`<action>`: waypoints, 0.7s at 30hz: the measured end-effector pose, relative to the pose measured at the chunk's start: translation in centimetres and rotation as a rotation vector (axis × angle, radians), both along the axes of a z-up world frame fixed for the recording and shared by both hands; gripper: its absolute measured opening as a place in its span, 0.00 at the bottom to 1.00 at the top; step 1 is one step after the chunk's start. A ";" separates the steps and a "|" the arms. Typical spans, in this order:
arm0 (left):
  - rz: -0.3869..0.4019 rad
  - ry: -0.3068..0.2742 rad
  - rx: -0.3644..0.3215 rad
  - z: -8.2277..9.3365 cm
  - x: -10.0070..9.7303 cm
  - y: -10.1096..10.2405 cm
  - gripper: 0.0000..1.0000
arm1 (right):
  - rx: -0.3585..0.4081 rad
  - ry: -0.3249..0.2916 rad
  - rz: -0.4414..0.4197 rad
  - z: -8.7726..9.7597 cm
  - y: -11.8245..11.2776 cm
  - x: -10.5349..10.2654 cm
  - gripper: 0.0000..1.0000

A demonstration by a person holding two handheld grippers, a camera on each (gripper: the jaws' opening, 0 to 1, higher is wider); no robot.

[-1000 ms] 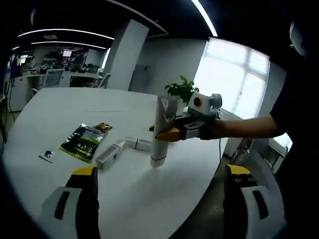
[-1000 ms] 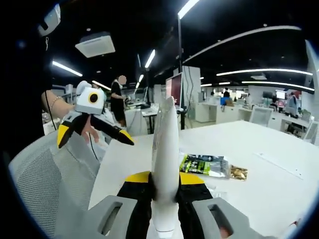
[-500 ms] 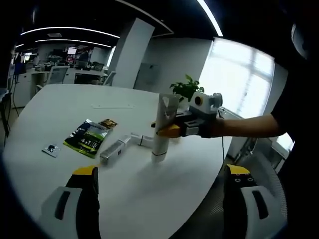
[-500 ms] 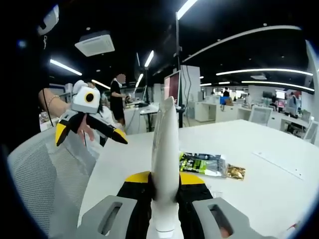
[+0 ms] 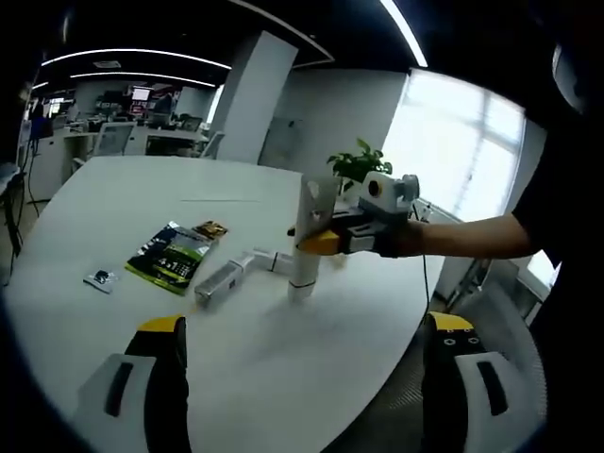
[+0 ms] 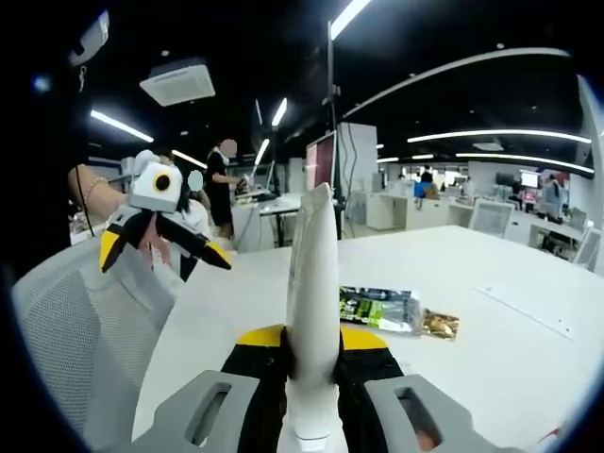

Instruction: Arrange the skincare products in the storage area until every visible bottle or jar stands upright without overlapping.

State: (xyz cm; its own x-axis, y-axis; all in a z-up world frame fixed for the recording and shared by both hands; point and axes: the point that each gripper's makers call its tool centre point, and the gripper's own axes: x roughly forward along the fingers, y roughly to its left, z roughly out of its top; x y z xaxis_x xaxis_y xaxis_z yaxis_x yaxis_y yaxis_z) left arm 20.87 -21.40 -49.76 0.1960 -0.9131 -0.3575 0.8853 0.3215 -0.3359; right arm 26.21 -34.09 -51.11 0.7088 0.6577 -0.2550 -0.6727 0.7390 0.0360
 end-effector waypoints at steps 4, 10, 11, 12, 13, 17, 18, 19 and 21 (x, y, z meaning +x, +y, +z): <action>0.001 0.001 0.001 -0.1 0.2 0.0 0.97 | 0.005 -0.003 0.002 0.1 0.1 0.3 0.09; 0.001 0.009 0.007 -0.5 0.3 -0.1 0.97 | 0.010 -0.009 0.014 0.1 0.0 0.6 0.09; 0.000 0.009 0.008 -0.6 0.3 -0.1 0.97 | 0.011 -0.009 0.013 0.1 0.0 0.6 0.10; -0.001 0.010 0.010 -0.6 0.3 -0.1 0.97 | 0.012 -0.010 0.015 0.1 0.0 0.6 0.10; -0.003 0.010 0.012 -0.7 0.2 -0.2 0.97 | 0.013 -0.011 0.027 0.1 0.1 0.5 0.10; -0.008 0.014 0.012 -0.7 0.1 -0.4 0.97 | 0.009 -0.008 0.039 0.1 0.1 0.4 0.10; -0.009 0.015 0.012 -0.7 0.1 -0.4 0.97 | 0.009 -0.008 0.041 0.1 0.1 0.4 0.10; -0.009 0.015 0.012 -0.7 0.1 -0.5 0.97 | 0.008 -0.008 0.042 0.1 0.1 0.4 0.10; -0.015 0.014 0.012 -0.7 0.0 -0.6 0.97 | 0.006 -0.009 0.046 0.1 0.2 0.4 0.10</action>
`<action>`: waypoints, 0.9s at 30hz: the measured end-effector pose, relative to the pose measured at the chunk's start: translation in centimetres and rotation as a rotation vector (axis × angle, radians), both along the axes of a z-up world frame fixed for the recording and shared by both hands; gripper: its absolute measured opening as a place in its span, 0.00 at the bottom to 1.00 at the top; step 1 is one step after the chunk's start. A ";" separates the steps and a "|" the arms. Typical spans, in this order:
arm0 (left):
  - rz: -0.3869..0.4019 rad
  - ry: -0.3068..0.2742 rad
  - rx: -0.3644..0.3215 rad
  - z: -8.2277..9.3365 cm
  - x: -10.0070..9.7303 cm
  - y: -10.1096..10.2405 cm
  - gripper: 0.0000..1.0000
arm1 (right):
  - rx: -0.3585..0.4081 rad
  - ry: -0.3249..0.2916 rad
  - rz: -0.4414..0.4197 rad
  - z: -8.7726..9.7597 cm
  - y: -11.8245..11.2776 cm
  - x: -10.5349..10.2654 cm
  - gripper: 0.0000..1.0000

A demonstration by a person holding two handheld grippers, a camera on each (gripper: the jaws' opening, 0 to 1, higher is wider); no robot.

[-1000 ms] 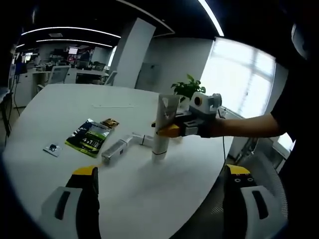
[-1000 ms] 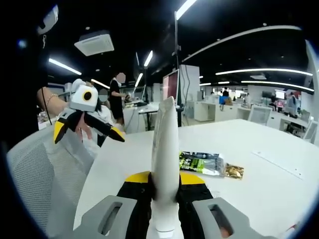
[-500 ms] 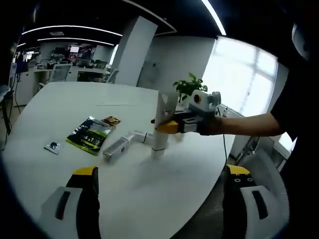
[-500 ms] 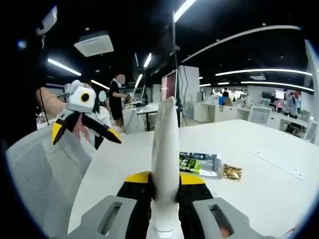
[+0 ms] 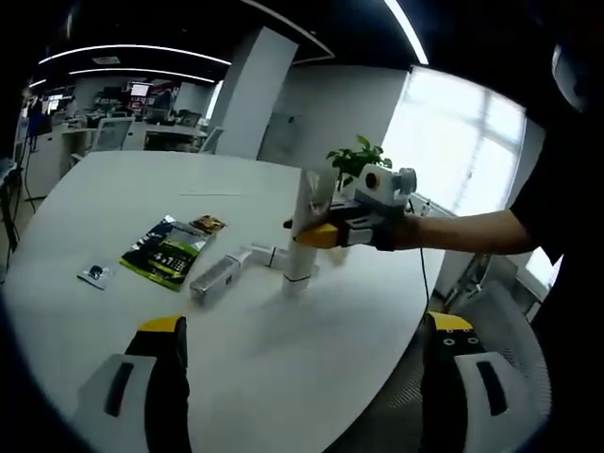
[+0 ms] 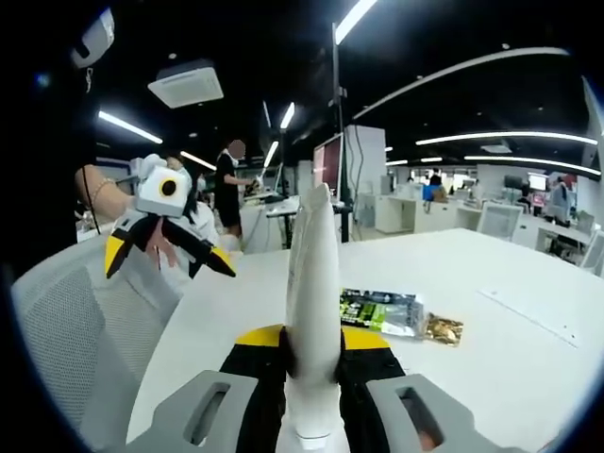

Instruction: Arrange the skincare products in the storage area until every visible bottle or jar stands upright without overlapping.

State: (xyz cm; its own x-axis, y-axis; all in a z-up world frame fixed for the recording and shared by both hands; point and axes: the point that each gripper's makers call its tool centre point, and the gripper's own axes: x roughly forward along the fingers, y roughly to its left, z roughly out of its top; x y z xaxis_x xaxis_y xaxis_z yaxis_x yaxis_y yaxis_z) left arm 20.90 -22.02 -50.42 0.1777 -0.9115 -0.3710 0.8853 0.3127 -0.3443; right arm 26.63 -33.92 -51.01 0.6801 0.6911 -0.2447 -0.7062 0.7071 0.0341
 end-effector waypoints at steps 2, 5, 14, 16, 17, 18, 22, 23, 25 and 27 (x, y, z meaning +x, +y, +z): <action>-0.005 0.000 -0.001 0.0 0.0 -0.1 0.97 | -0.003 0.001 0.005 0.0 0.1 -0.1 0.11; -0.007 0.002 -0.003 0.0 0.1 -0.2 0.97 | -0.011 0.002 0.016 -0.2 -0.1 -0.1 0.11; -0.020 0.002 0.000 -0.2 0.0 -0.2 0.96 | -0.016 0.016 0.025 -0.3 -0.2 -0.5 0.11; -0.021 0.003 0.001 -0.2 0.0 -0.2 0.96 | -0.020 0.019 0.028 -0.4 -0.2 -0.6 0.11; -0.021 0.004 -0.001 -0.2 0.0 -0.2 0.96 | -0.022 0.019 0.028 -0.4 -0.3 -0.6 0.11; -0.022 0.004 0.000 -0.2 0.0 -0.2 0.96 | -0.023 0.020 0.028 -0.4 -0.3 -0.7 0.11; -0.027 0.004 0.002 -0.2 -0.1 -0.2 0.96 | -0.024 0.024 0.029 -0.6 -0.6 -0.9 0.11; -0.029 0.004 0.003 -0.3 -0.2 -0.2 0.96 | -0.025 0.024 0.029 -0.6 -0.6 -0.9 0.11; -0.031 0.003 0.005 -0.3 -0.2 -0.3 0.96 | -0.025 0.026 0.027 -0.6 -0.7 -1.0 0.11; -0.032 0.003 0.006 -0.3 -0.3 -0.3 0.96 | -0.027 0.025 0.027 -0.5 -0.6 -1.1 0.11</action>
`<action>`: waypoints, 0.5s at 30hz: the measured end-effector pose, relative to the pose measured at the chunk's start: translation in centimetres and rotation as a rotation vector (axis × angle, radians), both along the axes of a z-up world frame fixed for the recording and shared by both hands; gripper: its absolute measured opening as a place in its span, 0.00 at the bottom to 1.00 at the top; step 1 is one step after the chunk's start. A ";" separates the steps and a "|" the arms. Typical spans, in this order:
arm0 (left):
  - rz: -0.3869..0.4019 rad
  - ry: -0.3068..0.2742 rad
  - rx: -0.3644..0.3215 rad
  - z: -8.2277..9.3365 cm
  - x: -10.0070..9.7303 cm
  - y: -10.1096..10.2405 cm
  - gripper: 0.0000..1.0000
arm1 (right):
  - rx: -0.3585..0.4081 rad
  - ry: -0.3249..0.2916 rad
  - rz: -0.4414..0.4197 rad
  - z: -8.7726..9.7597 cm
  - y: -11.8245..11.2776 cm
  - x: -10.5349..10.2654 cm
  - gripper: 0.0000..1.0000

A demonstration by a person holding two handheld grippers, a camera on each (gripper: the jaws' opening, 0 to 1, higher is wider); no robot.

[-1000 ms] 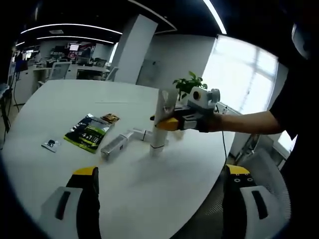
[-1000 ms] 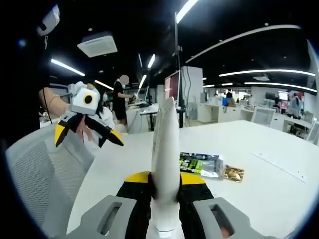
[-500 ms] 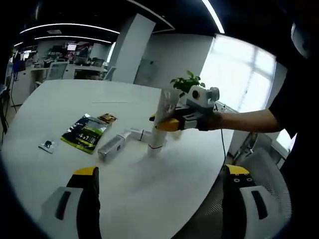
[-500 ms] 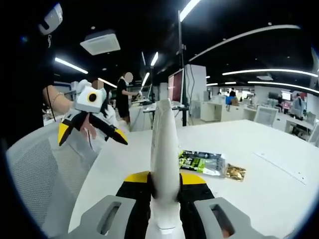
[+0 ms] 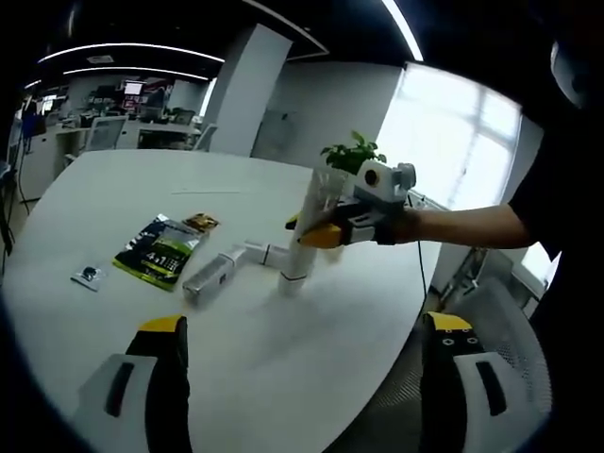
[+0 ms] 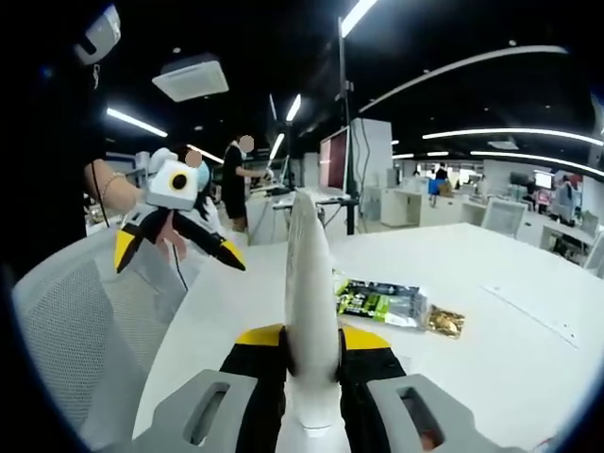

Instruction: Arrange the skincare products in the storage area until every visible bottle or jar stands upright without overlapping.

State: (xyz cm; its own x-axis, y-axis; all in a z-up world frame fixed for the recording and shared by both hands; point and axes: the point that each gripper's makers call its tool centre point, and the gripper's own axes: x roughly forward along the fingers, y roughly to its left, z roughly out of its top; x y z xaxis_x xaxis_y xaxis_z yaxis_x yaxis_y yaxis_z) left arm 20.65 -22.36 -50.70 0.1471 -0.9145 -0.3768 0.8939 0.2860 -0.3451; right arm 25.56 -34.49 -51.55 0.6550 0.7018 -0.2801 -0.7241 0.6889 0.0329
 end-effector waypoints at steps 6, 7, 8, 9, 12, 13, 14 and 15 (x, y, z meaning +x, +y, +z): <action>-0.004 -0.002 -0.001 0.1 -0.1 -0.2 0.96 | 0.009 0.018 -0.005 -0.1 -0.1 0.0 0.12; -0.004 -0.002 -0.001 0.2 -0.1 -0.2 0.96 | 0.009 0.019 -0.005 -0.1 -0.1 0.0 0.12; -0.004 -0.003 -0.001 0.2 0.0 -0.2 0.96 | 0.009 0.024 -0.006 -0.1 -0.1 0.0 0.12; -0.003 -0.004 -0.002 0.2 0.0 -0.2 0.96 | 0.009 0.030 -0.006 -0.1 -0.1 0.0 0.12; -0.001 -0.004 -0.001 0.2 0.0 -0.2 0.96 | 0.006 0.039 -0.008 -0.1 0.0 -0.1 0.13; 0.000 -0.003 0.000 0.2 0.0 -0.2 0.96 | 0.011 0.038 -0.011 0.1 -0.1 -0.1 0.13; 0.000 -0.003 -0.001 0.2 -0.1 -0.2 0.96 | 0.017 0.037 -0.014 0.2 -0.1 -0.1 0.14; 0.000 -0.003 -0.001 0.2 -0.1 -0.2 0.96 | 0.020 0.037 -0.019 0.4 -0.2 -0.1 0.16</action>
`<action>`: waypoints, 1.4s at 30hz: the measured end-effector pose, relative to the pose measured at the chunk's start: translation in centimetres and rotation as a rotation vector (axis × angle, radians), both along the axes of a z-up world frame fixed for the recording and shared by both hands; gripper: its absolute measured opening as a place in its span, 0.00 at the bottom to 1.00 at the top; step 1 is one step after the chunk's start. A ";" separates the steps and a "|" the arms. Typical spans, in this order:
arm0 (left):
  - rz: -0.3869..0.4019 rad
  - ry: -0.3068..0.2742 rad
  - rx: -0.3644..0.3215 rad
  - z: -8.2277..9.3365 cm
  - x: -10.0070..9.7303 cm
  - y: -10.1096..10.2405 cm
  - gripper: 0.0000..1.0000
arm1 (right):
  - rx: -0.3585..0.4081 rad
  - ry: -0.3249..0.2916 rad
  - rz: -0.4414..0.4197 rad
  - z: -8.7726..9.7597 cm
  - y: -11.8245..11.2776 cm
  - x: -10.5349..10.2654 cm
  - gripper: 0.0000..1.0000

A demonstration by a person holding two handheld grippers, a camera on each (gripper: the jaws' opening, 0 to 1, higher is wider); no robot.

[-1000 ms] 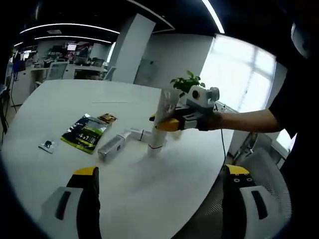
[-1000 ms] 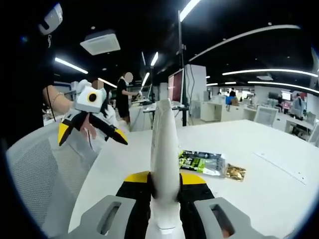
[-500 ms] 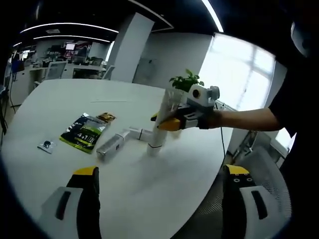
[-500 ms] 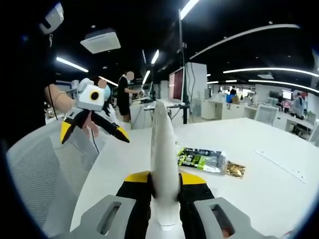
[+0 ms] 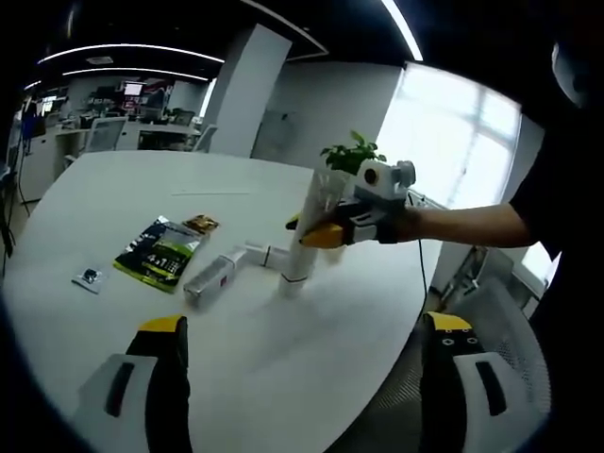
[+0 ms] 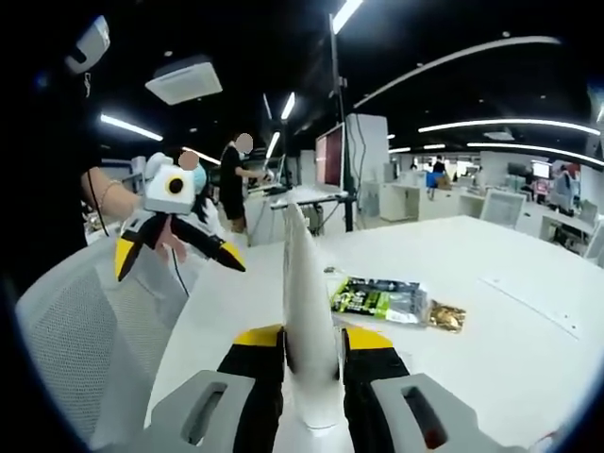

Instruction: Arrange the skincare products in the storage area until every visible bottle or jar stands upright without overlapping.

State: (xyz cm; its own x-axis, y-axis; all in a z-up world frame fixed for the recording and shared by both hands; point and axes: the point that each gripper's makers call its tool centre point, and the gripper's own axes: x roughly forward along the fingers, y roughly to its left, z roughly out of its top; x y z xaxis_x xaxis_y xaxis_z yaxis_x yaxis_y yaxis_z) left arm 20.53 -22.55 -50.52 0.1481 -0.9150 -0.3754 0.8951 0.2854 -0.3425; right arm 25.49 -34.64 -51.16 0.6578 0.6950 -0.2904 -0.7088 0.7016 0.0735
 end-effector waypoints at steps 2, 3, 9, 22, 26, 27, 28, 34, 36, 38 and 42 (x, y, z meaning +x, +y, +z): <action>0.000 0.000 0.000 0.0 -0.1 0.0 0.96 | 0.003 0.003 -0.007 -0.1 -0.3 0.0 0.19; 0.000 0.000 0.000 0.0 -0.1 0.0 0.96 | 0.002 0.008 -0.009 -0.2 -0.3 0.0 0.20; 0.004 -0.006 -0.010 0.4 -0.3 0.1 0.96 | -0.011 0.028 -0.029 0.2 -0.4 -0.7 0.24; 0.011 -0.021 -0.001 0.5 -0.4 0.9 0.95 | -0.018 0.057 -0.102 0.6 -2.0 -2.5 0.32; 0.021 -0.027 0.000 0.6 -0.2 1.1 0.95 | -0.019 0.073 -0.127 0.5 -2.4 -3.2 0.36; 0.024 -0.028 0.000 0.7 -0.1 1.2 0.95 | -0.019 0.076 -0.135 0.5 -2.6 -3.4 0.37; 0.025 -0.028 0.000 0.7 -0.1 1.2 0.95 | -0.018 0.077 -0.138 0.5 -2.7 -3.5 0.37; 0.023 -0.032 0.006 0.6 -0.5 1.5 0.95 | -0.013 0.093 -0.171 0.7 -3.0 -4.4 0.41; 0.023 -0.029 0.013 0.5 -0.6 1.6 0.95 | -0.009 0.101 -0.181 0.6 -3.2 -4.6 0.42; 0.025 -0.031 0.017 0.5 -0.7 1.8 0.95 | -0.007 0.108 -0.186 0.6 -3.1 -4.9 0.43; 0.030 -0.037 0.022 0.6 -0.7 2.2 0.95 | 0.000 0.114 -0.202 0.8 -2.9 -5.5 0.45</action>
State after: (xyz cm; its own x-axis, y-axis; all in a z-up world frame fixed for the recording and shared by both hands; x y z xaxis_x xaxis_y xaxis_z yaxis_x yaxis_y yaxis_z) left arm 19.87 -20.35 -49.90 0.1891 -0.9014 -0.3895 0.8982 0.3191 -0.3025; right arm 20.02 -37.51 -50.36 0.7467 0.5522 -0.3709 -0.5409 0.8286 0.1446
